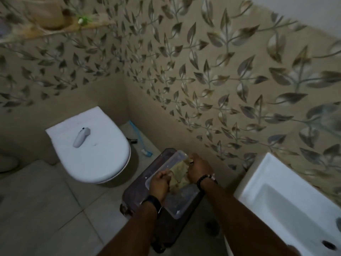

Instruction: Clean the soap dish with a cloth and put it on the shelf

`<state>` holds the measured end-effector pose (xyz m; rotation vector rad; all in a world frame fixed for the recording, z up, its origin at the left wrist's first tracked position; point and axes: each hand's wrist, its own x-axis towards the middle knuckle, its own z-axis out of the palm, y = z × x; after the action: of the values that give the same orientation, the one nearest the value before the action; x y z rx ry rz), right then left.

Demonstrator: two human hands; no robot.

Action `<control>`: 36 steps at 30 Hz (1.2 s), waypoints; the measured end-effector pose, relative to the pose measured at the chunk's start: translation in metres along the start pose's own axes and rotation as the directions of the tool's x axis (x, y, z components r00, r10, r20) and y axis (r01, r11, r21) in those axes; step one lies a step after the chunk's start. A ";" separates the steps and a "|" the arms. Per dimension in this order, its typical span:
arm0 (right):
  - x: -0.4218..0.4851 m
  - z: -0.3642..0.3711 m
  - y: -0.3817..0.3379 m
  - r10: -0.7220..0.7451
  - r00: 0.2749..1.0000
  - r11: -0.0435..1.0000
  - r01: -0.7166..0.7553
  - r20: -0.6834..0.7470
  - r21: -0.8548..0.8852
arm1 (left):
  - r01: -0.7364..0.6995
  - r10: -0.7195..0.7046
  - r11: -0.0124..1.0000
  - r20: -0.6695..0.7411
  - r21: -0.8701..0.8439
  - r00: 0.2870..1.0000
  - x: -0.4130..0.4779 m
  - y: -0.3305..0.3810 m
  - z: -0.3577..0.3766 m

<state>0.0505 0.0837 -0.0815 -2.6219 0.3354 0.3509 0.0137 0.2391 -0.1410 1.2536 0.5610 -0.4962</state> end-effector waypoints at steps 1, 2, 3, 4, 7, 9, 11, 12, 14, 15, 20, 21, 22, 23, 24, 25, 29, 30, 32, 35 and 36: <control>0.008 0.008 0.002 0.018 1.000 1.000 -0.018 0.008 -0.009 | 0.010 -0.010 1.000 -0.010 0.003 1.000 0.007 -0.005 -0.002; 0.017 0.015 0.004 0.031 0.999 0.999 -0.030 0.016 -0.019 | 0.014 -0.014 1.000 -0.013 0.002 1.000 0.013 -0.009 -0.003; 0.026 0.020 0.007 0.039 0.999 0.999 -0.038 0.025 -0.033 | 0.016 -0.016 1.000 -0.018 -0.003 1.000 0.019 -0.014 -0.003; 0.035 0.024 0.010 0.042 0.999 0.998 -0.040 0.033 -0.048 | 0.015 -0.015 1.000 -0.017 -0.013 1.000 0.025 -0.018 -0.003; 0.061 0.035 0.019 0.050 0.998 0.997 -0.048 0.035 -0.068 | 0.017 -0.017 1.000 0.027 -0.012 0.999 0.042 -0.021 0.001; 0.078 0.042 0.025 0.051 0.998 0.996 -0.049 0.025 -0.073 | 0.011 -0.013 0.999 0.036 0.045 0.999 0.054 -0.020 0.006; 0.093 0.051 0.028 0.051 0.998 0.995 -0.049 0.027 -0.086 | 0.001 -0.004 0.994 0.026 0.112 1.000 0.065 -0.018 0.008; 0.101 0.057 0.029 0.053 0.998 0.995 -0.050 0.033 -0.087 | 0.010 -0.014 0.994 0.035 0.113 0.999 0.073 -0.022 0.007; 0.115 0.069 0.029 0.059 0.998 0.994 -0.056 0.035 -0.093 | -0.005 -0.002 0.992 0.055 0.127 0.998 0.086 -0.028 0.006; 0.120 0.077 0.030 0.064 0.997 0.993 -0.060 0.034 -0.100 | -0.026 0.017 0.987 0.058 0.158 0.998 0.091 -0.032 0.005; 0.120 0.107 0.035 -0.008 0.999 0.985 0.001 -0.038 -0.174 | -0.146 0.126 0.933 0.083 0.328 0.989 0.101 -0.051 0.006; 0.116 0.114 0.038 -0.025 0.999 0.974 0.016 -0.039 -0.225 | -0.167 0.152 0.892 0.069 0.420 0.986 0.101 -0.058 0.006; 0.112 0.120 0.041 -0.037 0.999 0.961 0.029 -0.025 -0.274 | -0.211 0.203 0.822 0.073 0.529 0.976 0.099 -0.064 0.007; 0.110 0.126 0.043 -0.052 0.999 0.951 0.049 -0.003 -0.306 | -0.275 0.265 0.711 0.116 0.647 0.957 0.099 -0.069 0.007; 0.108 0.132 0.045 -0.067 0.997 0.944 0.076 0.037 -0.322 | -0.308 0.276 0.658 0.160 0.687 0.948 0.098 -0.071 0.008; 0.106 0.138 0.047 -0.085 0.992 0.937 0.110 0.091 -0.330 | -0.345 0.287 0.660 0.200 0.667 0.937 0.096 -0.072 0.009; 0.108 0.153 0.055 -0.092 0.961 0.919 0.183 0.260 -0.351 | -0.320 0.272 0.740 0.171 0.592 0.947 0.112 -0.080 0.009; 0.110 0.153 0.056 -0.098 0.957 0.905 0.199 0.272 -0.376 | -0.307 0.226 0.722 0.208 0.620 0.952 0.112 -0.080 0.007; 0.111 0.150 0.053 -0.075 0.945 0.906 0.198 0.319 -0.374 | -0.349 0.223 0.614 0.268 0.708 0.937 0.113 -0.080 0.005; 0.107 0.140 0.052 -0.049 0.918 0.888 0.221 0.395 -0.404 | -0.354 0.240 0.681 0.260 0.641 0.935 0.111 -0.075 0.005; 0.104 0.134 0.049 -0.047 0.919 0.891 0.215 0.392 -0.400 | -0.372 0.261 0.660 0.265 0.653 0.928 0.106 -0.068 0.006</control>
<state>0.1085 0.0879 -0.2487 -2.8997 -0.0675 0.9600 0.0531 0.2119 -0.2575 1.9802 -0.0176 -0.5134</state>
